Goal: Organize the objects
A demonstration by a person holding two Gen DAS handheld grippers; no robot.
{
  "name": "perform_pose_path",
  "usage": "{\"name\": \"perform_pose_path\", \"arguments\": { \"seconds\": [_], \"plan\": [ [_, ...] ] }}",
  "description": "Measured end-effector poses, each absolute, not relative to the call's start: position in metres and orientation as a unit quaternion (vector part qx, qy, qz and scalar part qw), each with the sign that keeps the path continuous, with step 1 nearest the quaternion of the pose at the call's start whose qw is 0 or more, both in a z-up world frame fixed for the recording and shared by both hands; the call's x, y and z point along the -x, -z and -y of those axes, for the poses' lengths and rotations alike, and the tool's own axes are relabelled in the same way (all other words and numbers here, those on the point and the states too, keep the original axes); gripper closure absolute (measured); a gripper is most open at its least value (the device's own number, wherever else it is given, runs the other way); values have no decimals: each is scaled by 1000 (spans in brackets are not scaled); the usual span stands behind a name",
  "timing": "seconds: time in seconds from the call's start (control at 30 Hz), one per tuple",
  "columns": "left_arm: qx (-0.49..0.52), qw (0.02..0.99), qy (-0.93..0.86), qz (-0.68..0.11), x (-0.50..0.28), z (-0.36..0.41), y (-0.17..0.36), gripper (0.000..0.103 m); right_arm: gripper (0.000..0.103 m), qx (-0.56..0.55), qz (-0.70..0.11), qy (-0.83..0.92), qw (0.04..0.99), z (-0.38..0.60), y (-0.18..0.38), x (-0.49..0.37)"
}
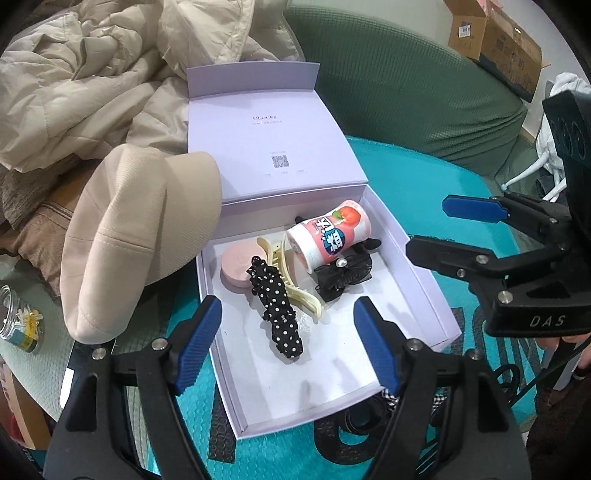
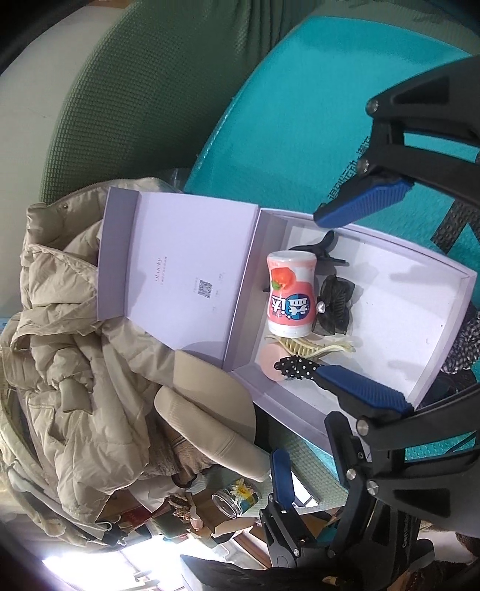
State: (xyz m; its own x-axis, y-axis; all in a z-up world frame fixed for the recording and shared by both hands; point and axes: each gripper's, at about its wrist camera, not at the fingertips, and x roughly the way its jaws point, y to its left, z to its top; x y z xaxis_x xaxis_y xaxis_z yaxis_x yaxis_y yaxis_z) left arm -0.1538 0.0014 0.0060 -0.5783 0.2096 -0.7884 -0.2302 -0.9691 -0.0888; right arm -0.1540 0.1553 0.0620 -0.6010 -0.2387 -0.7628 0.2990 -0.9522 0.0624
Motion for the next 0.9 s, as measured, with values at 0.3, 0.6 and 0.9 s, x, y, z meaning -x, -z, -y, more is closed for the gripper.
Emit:
{"name": "perform_pose_path", "arguments": {
  "seconds": [0.3, 0.6, 0.9],
  "plan": [
    [431, 128, -893, 1, 138, 4, -19, 28, 25, -411, -41, 899, 146, -156, -72, 139],
    [425, 120, -897, -3, 122, 5, -26, 27, 25, -405, -43, 902, 146, -159, -78, 125],
    [419, 118, -900, -5, 106, 6, -30, 27, 25, -404, -44, 901, 148, -159, -80, 111]
  ]
}}
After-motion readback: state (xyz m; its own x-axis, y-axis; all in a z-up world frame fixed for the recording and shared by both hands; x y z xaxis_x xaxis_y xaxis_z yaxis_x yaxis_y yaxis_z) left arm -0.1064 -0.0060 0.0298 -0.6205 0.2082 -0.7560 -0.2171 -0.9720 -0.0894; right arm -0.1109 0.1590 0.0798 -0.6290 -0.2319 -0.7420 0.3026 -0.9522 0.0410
